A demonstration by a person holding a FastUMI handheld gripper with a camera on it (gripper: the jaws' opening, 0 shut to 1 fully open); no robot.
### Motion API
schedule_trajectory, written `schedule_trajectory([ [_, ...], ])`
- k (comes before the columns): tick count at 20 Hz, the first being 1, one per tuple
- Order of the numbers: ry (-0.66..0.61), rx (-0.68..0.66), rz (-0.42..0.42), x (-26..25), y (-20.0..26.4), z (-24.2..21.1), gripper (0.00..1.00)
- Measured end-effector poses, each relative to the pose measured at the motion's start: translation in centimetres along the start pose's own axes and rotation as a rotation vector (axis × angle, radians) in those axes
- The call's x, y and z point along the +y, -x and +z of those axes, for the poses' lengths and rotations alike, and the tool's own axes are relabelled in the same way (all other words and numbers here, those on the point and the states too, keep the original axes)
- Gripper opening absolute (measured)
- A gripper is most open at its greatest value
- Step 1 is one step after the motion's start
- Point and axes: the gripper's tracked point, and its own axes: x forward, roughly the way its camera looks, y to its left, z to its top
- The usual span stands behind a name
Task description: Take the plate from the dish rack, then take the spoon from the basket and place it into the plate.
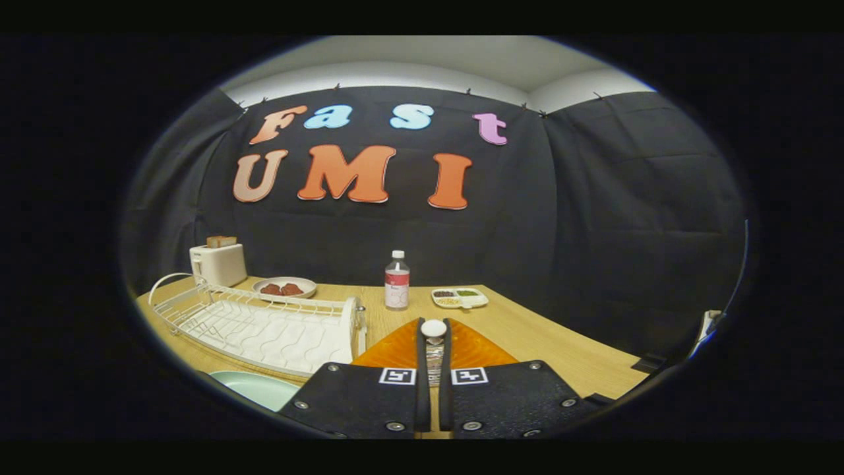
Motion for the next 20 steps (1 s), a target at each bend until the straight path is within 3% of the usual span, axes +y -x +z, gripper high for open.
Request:
schedule_trajectory([
  [11, -0.019, -0.058, 0.097, 1.9, 7.4, 3.5, 0.05],
  [20, -0.024, -0.05, 0.241, 7.4, 13.3, 2.4, 0.05],
])
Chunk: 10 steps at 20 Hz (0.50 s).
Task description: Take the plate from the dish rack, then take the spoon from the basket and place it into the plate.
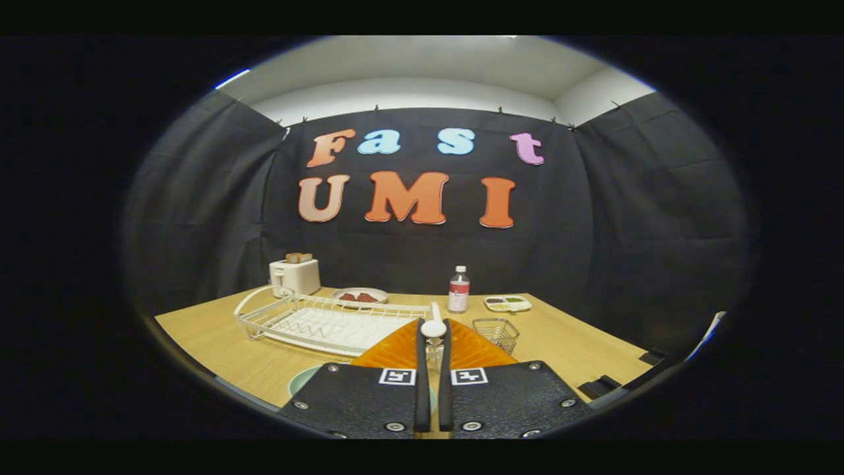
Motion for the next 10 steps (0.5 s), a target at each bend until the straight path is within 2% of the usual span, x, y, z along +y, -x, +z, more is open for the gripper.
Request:
schedule_trajectory([
  [10, 0.006, 0.061, 0.125, 5.8, 1.1, -4.8, 0.05],
])
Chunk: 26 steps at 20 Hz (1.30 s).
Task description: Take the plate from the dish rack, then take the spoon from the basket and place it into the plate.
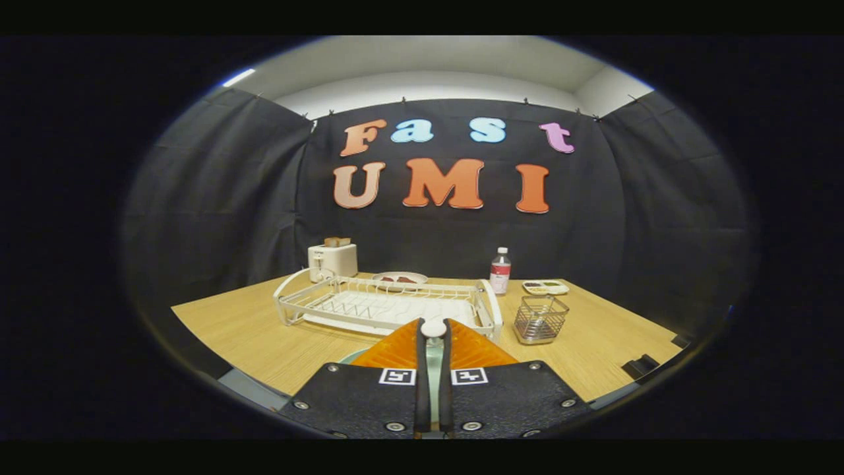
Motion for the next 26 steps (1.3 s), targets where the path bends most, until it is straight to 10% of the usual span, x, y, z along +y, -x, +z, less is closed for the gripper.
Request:
schedule_trajectory([
  [18, 0.002, 0.089, 0.056, 1.7, -1.7, -4.4, 0.15],
  [26, -0.035, 0.127, -0.003, -1.2, -2.4, -4.7, 0.87],
])
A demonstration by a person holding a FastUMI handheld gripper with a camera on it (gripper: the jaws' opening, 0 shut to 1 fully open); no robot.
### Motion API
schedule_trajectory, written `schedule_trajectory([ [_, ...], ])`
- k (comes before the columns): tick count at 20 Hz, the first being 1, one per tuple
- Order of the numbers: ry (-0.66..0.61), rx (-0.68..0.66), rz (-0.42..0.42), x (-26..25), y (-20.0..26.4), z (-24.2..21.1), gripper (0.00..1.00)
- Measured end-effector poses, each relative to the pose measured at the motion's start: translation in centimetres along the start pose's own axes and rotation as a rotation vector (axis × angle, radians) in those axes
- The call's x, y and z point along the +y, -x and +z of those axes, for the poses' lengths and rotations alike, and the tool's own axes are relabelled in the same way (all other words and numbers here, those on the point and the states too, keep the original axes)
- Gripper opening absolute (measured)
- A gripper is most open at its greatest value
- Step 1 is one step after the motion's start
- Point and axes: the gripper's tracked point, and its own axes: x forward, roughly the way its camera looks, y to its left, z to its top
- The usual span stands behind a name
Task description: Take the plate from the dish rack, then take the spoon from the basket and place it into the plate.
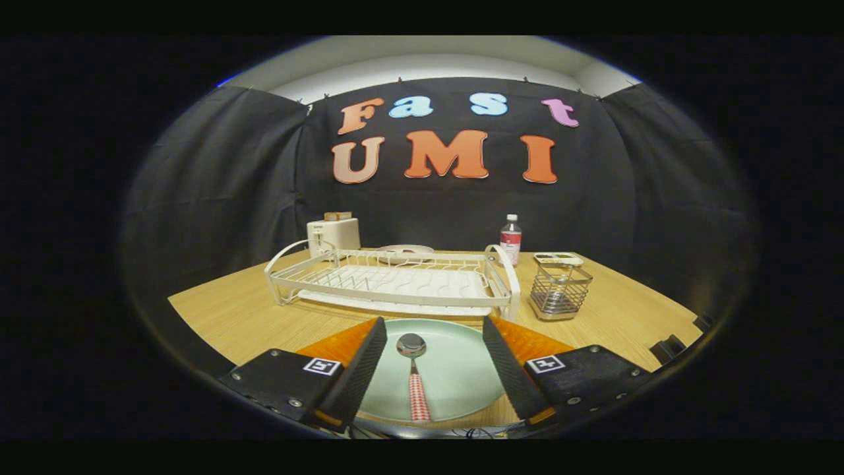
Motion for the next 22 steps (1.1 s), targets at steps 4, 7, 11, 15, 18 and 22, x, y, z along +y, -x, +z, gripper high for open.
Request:
schedule_trajectory([
  [4, 0.035, -0.002, -0.056, -3.1, -0.5, 0.9, 0.98],
  [7, 0.033, -0.023, -0.083, -5.3, -0.5, 2.5, 0.98],
  [11, 0.018, -0.053, -0.121, -8.4, -0.3, 4.6, 0.98],
  [15, 0.023, -0.09, -0.157, -11.1, 0.4, 6.6, 0.98],
  [18, 0.035, -0.091, -0.155, -12.5, 1.0, 7.1, 0.97],
  [22, 0.042, -0.107, -0.2, -15.0, 1.8, 8.1, 0.98],
])
